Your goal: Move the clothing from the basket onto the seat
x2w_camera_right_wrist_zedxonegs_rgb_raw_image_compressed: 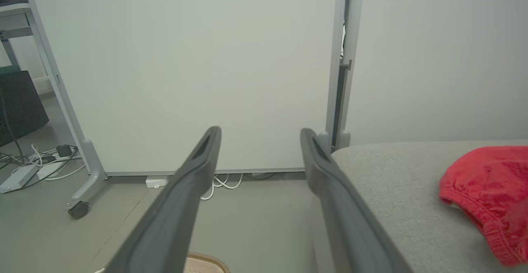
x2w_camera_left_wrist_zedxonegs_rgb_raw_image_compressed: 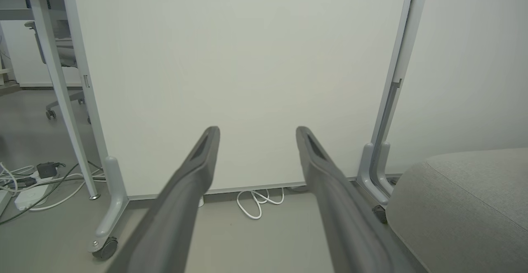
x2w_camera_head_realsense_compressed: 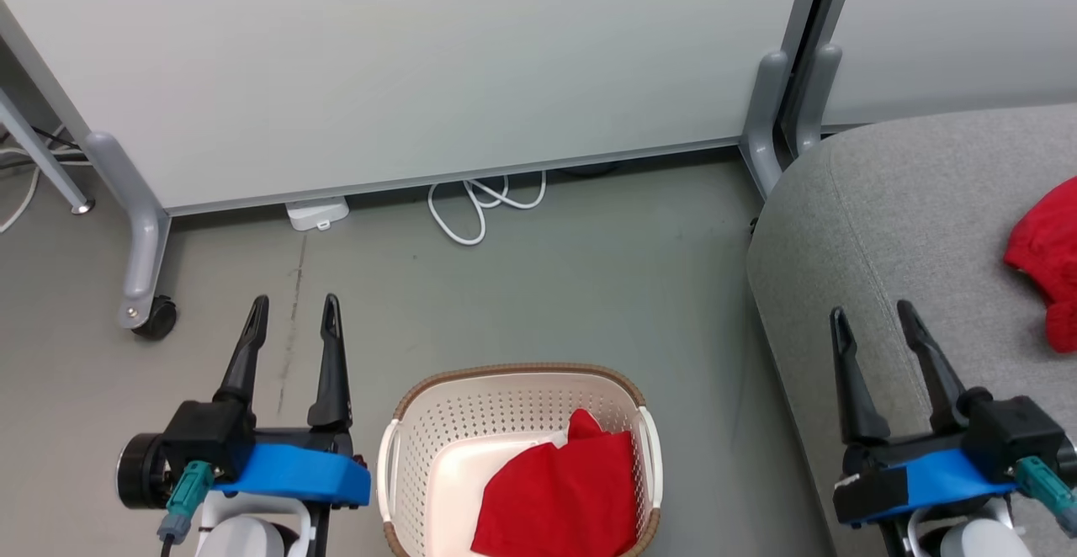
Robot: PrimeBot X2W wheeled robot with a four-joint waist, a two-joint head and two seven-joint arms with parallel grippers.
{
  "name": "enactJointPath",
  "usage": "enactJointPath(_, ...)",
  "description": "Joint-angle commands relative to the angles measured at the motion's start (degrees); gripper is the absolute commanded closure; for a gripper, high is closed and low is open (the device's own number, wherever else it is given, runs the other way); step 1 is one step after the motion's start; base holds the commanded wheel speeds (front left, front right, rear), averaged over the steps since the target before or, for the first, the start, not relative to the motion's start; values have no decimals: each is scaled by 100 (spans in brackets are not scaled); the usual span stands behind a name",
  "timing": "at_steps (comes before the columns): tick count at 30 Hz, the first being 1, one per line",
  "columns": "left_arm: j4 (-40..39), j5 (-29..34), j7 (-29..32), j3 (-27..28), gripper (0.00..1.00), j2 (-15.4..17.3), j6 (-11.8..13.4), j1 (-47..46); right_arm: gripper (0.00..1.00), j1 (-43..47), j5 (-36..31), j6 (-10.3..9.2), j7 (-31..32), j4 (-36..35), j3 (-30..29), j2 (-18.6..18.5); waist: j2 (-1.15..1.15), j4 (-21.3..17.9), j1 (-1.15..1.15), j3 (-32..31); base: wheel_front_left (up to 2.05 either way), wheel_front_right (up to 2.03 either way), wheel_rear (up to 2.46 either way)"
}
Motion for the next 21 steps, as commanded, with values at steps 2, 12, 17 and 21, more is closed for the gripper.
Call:
enactJointPath(2,39,53,-15,53,0,-16,-49,86,0,136,9,1,-4,54,12,43,0,22,1,-48,0,0,0)
enactJointPath(12,180,107,-16,176,0,-37,-144,287,0,293,63,1,-3,199,36,79,0,50,1,-181,0,0,0)
enactJointPath(17,227,46,-15,134,0,-39,-168,328,0,351,117,1,-3,244,51,81,0,67,1,-196,0,0,0)
enactJointPath(21,244,18,-16,125,0,-40,-174,317,0,343,161,1,-4,243,67,82,0,76,1,-186,0,0,0)
